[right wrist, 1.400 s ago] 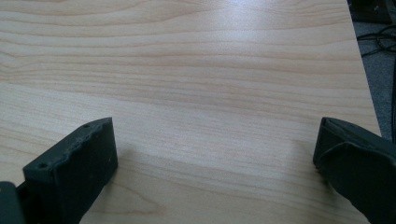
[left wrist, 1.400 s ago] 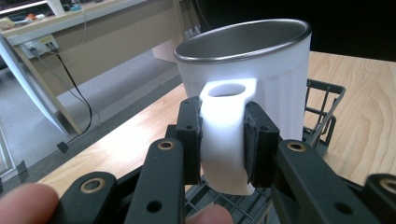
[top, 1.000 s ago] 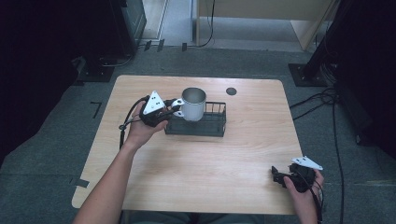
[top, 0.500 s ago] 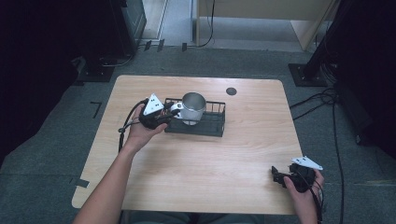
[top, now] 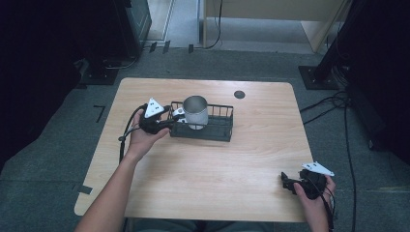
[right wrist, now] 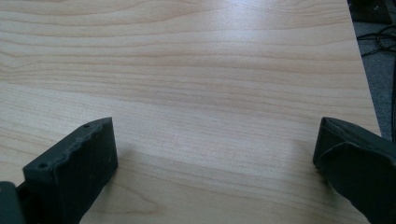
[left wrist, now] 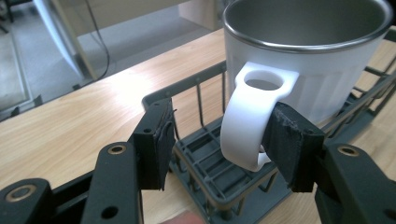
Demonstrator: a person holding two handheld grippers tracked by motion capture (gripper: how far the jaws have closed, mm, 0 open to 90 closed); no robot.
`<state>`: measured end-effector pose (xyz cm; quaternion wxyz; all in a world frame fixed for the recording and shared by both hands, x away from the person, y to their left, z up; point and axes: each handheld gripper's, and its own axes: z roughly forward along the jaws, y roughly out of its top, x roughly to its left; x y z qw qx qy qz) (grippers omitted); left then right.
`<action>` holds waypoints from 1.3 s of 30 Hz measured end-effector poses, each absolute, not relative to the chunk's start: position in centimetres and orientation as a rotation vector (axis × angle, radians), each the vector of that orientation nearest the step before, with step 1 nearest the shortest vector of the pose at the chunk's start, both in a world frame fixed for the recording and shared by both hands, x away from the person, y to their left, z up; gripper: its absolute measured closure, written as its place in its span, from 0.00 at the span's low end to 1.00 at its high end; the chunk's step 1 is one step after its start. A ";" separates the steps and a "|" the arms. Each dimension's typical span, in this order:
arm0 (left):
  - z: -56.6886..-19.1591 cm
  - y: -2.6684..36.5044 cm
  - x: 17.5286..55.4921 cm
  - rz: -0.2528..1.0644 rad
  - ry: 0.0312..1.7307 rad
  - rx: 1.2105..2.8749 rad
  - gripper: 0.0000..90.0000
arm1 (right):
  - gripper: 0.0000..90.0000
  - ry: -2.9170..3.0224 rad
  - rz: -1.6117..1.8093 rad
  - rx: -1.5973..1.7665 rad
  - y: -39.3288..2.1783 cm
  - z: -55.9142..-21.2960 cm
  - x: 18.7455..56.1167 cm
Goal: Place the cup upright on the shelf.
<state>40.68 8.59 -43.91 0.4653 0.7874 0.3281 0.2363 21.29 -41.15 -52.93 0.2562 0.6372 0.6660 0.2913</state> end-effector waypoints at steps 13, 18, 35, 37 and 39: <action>-43.2 8.7 40.3 0.580 0.841 1.918 0.35 | 0.00 1.808 0.791 1.729 -41.2 -52.9 21.3; -42.3 8.8 40.1 0.561 0.856 1.842 0.43 | 0.00 1.808 0.791 1.729 -41.2 -52.9 21.3; -42.4 7.3 39.9 0.525 0.833 1.885 0.49 | 0.00 1.808 0.791 1.729 -41.2 -52.9 21.3; -42.3 7.3 39.7 0.504 0.814 1.885 0.48 | 0.00 1.808 0.791 1.729 -41.2 -52.9 21.3; -42.0 7.3 39.4 0.517 0.808 1.875 0.46 | 0.00 1.808 0.791 1.729 -41.2 -52.9 21.3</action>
